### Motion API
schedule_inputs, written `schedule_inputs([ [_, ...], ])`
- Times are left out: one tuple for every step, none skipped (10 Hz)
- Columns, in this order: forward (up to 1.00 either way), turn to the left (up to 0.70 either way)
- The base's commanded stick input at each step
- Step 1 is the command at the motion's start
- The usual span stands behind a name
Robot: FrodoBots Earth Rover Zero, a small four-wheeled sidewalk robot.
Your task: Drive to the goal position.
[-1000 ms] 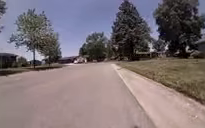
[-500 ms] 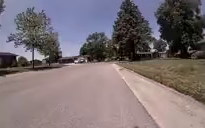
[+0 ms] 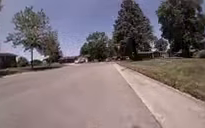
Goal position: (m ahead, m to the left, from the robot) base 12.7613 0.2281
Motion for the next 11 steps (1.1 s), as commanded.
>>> schedule_inputs([
  [0.7, 0.0],
  [0.7, 0.0],
  [0.7, 0.0],
  [0.7, 0.0],
  [0.7, -0.03],
  [0.7, -0.34],
  [0.7, -0.35],
  [0.7, -0.18],
  [0.7, 0.0],
  [0.7, 0.0],
  [0.7, 0.0],
])
